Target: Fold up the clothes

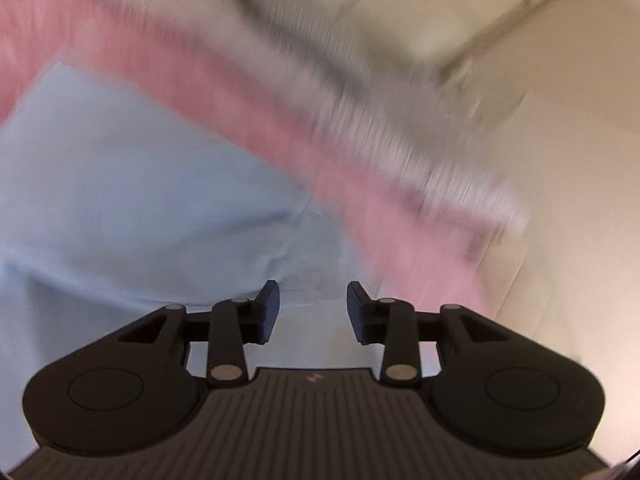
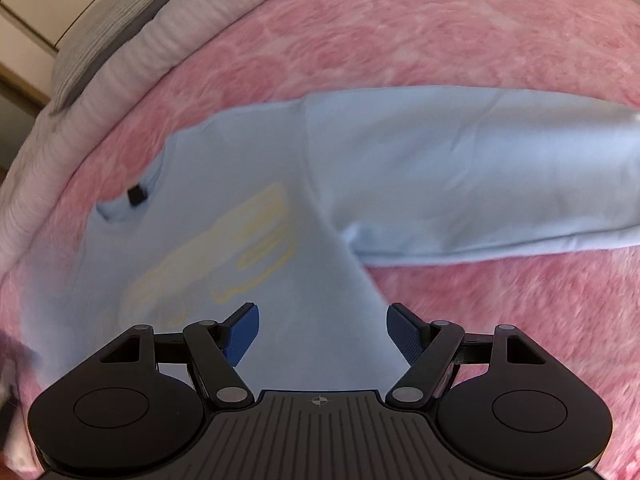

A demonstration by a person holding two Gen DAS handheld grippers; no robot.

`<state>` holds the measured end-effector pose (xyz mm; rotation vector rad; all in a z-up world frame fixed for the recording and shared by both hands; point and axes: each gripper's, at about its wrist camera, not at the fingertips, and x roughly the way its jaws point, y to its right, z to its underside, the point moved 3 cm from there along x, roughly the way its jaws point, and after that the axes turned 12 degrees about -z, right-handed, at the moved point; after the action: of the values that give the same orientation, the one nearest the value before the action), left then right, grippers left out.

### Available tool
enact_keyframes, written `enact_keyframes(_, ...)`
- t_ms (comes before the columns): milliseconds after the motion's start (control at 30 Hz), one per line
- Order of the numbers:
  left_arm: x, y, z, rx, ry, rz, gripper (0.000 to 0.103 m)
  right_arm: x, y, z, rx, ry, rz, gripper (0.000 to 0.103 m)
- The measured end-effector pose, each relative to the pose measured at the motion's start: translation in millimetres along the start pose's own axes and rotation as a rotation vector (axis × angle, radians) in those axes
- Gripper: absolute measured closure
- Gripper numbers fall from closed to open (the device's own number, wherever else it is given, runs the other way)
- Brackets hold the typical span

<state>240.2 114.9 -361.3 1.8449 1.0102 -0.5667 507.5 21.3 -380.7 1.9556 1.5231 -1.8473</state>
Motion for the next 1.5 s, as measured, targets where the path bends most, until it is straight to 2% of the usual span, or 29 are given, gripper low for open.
enact_keyframes(100, 11.0, -4.6, 30.2, 0.011, -0.086, -0.080, 0.073, 0.6, 8.0, -7.7, 0.022, 0.003, -0.039, 0.028)
enact_keyframes(167, 5.5, -20.3, 33.8, 0.004, -0.103, -0.135, 0.073, 8.6, 7.8, -8.2, 0.039, -0.011, -0.080, 0.028)
enact_keyframes(233, -0.3, -36.4, 36.7, -0.004, -0.119, -0.192, 0.073, 18.4, 4.3, -5.3, 0.057, -0.029, -0.158, 0.029)
enact_keyframes(300, -7.9, -62.7, 27.4, -0.015, -0.107, -0.268, 0.073, 33.4, -1.3, -2.0, 0.087, -0.054, -0.238, 0.050)
enact_keyframes(367, -14.9, -85.2, 18.5, -0.030, -0.094, -0.331, 0.073, 52.9, -8.7, 1.5, 0.126, -0.085, -0.321, 0.056)
enact_keyframes(433, -19.2, -99.5, 9.5, -0.045, -0.078, -0.368, 0.073, 76.4, -17.4, 6.1, 0.179, -0.123, -0.394, 0.056)
enact_keyframes(600, -19.7, -118.8, -8.4, -0.089, -0.056, -0.392, 0.073, 123.4, -37.9, 10.9, 0.292, -0.140, -0.422, 0.053)
enact_keyframes(733, -13.1, -125.8, -14.3, -0.108, -0.063, -0.386, 0.073, 148.2, -50.0, 7.9, 0.279, -0.100, -0.400, 0.054)
enact_keyframes(767, -11.7, -126.9, -13.7, -0.102, -0.067, -0.386, 0.073, 152.3, -53.4, 6.7, 0.265, -0.086, -0.397, 0.064)
enact_keyframes(800, -10.5, -128.2, -13.1, -0.096, -0.071, -0.386, 0.073, 150.3, -59.9, 3.0, 0.207, -0.063, -0.392, 0.098)
enact_keyframes(833, -9.2, -127.9, -12.5, -0.091, -0.070, -0.386, 0.073, 147.6, -66.6, -0.6, 0.148, -0.039, -0.389, 0.098)
enact_keyframes(933, -4.6, -126.5, -12.2, -0.083, -0.068, -0.377, 0.074, 100.9, -91.5, -9.8, -0.077, 0.129, -0.495, 0.098)
enact_keyframes(1000, 0.4, -124.3, -11.8, -0.077, -0.077, -0.374, 0.074, 68.4, -93.7, -13.7, -0.167, 0.217, -0.478, 0.098)
enact_keyframes(1100, 8.4, -118.8, -9.4, -0.056, -0.090, -0.362, 0.073, 46.1, -67.3, -20.7, -0.168, 0.276, -0.339, 0.098)
enact_keyframes(1133, 12.4, -116.8, -8.0, -0.051, -0.096, -0.362, 0.073, 49.2, -52.2, -23.2, -0.150, 0.260, -0.276, 0.098)
enact_keyframes(1200, 19.5, -113.1, -5.1, -0.037, -0.107, -0.366, 0.073, 61.7, -25.7, -25.0, -0.071, 0.217, -0.216, 0.098)
enact_keyframes(1267, 23.1, -110.4, -2.8, -0.019, -0.112, -0.379, 0.073, 73.7, -10.4, -25.0, -0.022, 0.190, -0.199, 0.098)
enact_keyframes(1367, 24.4, -107.7, 0.2, 0.008, -0.117, -0.404, 0.073, 83.7, 1.1, -19.8, 0.015, 0.118, -0.105, 0.091)
enact_keyframes(1500, 18.6, -111.9, 6.5, 0.010, -0.146, -0.464, 0.073, 65.0, 25.4, -5.6, 0.086, 0.095, -0.101, 0.088)
